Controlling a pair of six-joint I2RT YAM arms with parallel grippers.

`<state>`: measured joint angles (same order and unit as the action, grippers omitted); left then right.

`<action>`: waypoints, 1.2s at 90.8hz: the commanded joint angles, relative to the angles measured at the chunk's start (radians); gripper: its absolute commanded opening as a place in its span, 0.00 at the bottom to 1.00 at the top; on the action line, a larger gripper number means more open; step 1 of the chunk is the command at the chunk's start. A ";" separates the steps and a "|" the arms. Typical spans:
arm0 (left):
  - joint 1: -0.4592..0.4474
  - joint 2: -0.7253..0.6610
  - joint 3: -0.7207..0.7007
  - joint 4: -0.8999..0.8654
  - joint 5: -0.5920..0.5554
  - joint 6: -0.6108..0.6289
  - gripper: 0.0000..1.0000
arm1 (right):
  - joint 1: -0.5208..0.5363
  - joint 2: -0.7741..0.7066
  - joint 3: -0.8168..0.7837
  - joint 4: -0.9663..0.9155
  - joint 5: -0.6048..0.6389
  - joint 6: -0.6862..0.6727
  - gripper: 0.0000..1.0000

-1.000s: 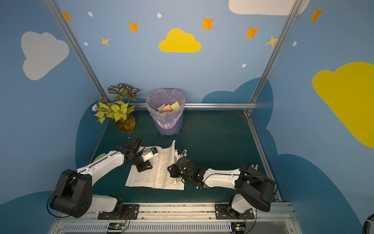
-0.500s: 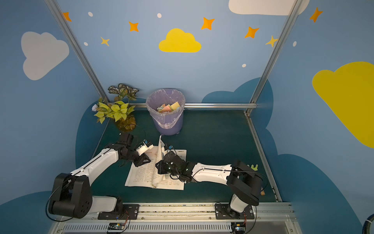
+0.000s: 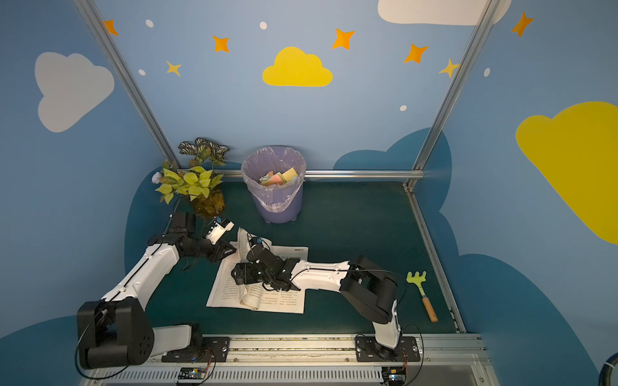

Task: Peel off the used sticky note
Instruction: Turn the page of the book at the center of the board.

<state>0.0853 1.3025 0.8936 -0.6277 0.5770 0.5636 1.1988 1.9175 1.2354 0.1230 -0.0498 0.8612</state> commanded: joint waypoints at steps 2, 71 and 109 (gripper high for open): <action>0.008 -0.031 0.017 -0.014 0.030 -0.014 0.30 | 0.020 0.043 0.062 -0.057 -0.026 -0.010 0.93; -0.035 -0.029 -0.014 0.004 0.011 0.009 0.31 | 0.079 -0.025 -0.016 -0.011 -0.041 -0.021 0.95; -0.212 -0.016 -0.017 -0.008 -0.110 0.019 0.32 | -0.030 -0.494 -0.398 -0.236 0.154 -0.012 0.95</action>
<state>-0.0765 1.3197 0.8711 -0.6193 0.5072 0.5766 1.2125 1.5368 0.9108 0.0284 0.0120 0.8383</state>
